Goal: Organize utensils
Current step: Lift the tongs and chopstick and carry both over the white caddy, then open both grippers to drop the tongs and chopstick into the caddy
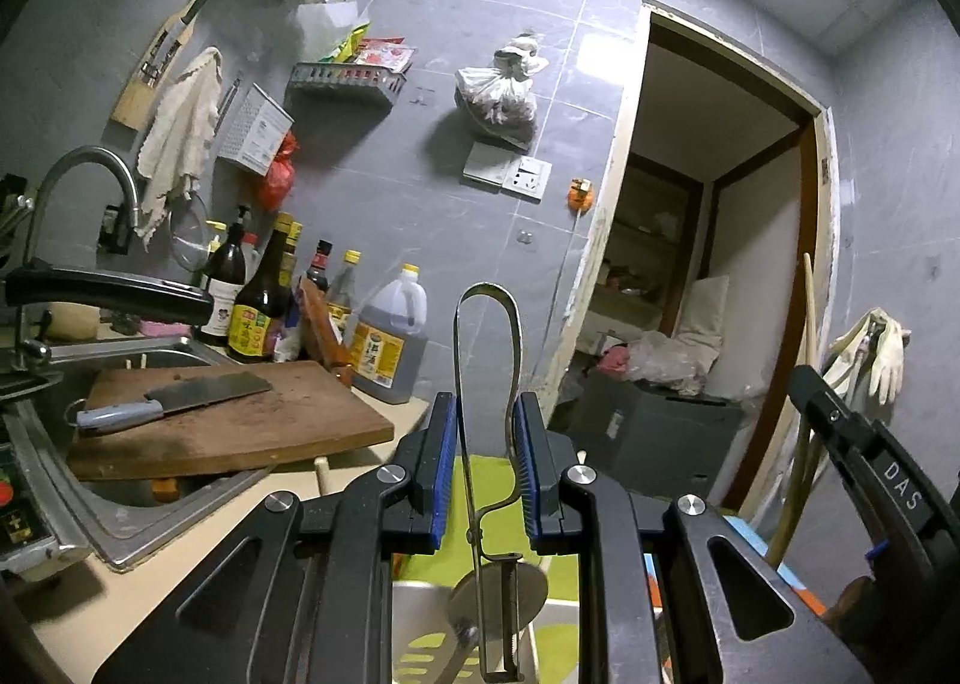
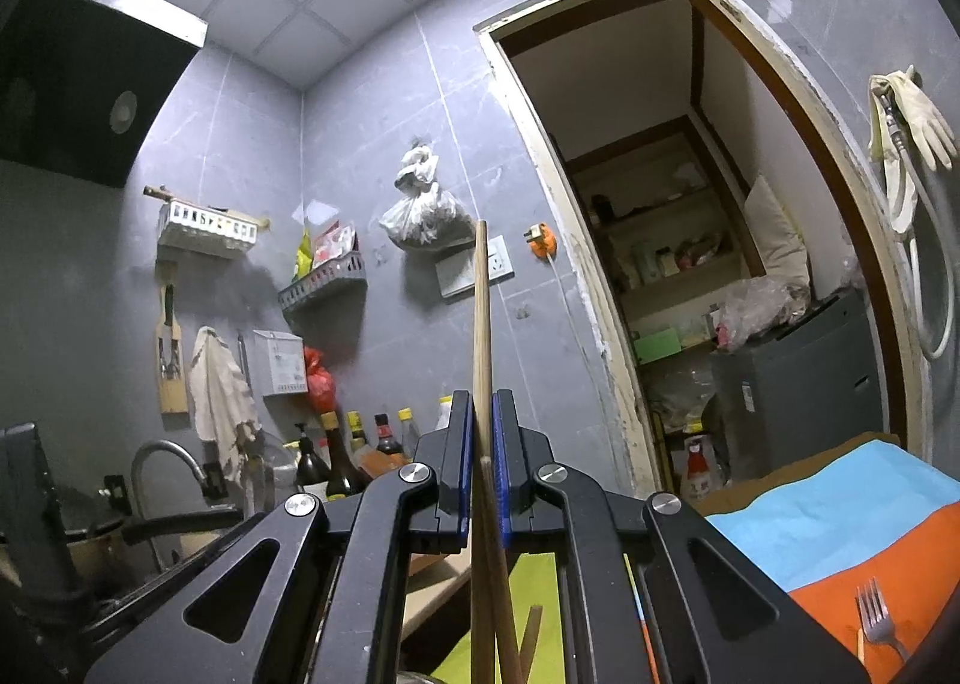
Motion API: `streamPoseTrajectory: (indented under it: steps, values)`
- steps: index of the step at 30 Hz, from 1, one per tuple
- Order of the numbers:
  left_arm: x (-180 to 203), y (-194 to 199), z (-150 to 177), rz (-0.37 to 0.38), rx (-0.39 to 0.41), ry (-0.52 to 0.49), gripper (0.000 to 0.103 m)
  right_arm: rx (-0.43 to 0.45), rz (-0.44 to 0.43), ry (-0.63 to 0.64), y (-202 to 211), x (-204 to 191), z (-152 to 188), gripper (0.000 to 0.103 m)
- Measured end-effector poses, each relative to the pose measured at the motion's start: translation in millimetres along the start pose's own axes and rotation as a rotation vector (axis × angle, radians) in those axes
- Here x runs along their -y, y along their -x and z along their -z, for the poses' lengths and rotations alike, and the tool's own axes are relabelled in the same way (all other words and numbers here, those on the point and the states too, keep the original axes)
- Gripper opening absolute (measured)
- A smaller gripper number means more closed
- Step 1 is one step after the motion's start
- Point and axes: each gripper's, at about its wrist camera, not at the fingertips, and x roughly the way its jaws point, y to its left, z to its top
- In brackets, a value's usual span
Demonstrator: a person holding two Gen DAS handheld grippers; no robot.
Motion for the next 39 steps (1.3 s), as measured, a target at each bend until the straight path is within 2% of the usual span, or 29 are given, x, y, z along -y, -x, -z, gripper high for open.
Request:
streamPoseTrajectory:
  steps: [10, 18, 24, 28, 31, 33, 37, 39]
  values:
    - [6, 0, 23, -0.03, -0.025, -0.071, 0.016, -0.071, 0.005, 0.082, 4, -6, 15, 0.006]
    - [5, 4, 28, -0.046, -0.056, -0.088, 0.017, -0.152, -0.002, 0.108, 9, -3, 23, 0.007]
    - [2, 7, 29, -0.026, -0.089, -0.083, 0.017, -0.2, -0.013, 0.116, 12, -3, 27, 0.007]
    - [2, 8, 30, -0.013, -0.106, -0.083, 0.024, -0.232, -0.021, 0.118, 14, -3, 30, 0.009]
    - [3, 12, 28, -0.001, -0.11, -0.074, 0.025, -0.242, -0.029, 0.116, 16, -2, 28, 0.015]
    - [4, 14, 25, 0.002, -0.108, -0.073, 0.026, -0.239, -0.037, 0.118, 18, -2, 26, 0.024]
    - [8, 21, 15, 0.012, -0.11, -0.066, 0.035, -0.228, -0.041, 0.12, 21, -2, 17, 0.025]
    - [10, 22, 9, 0.018, -0.123, -0.062, 0.036, -0.217, -0.041, 0.118, 23, -1, 11, 0.03]
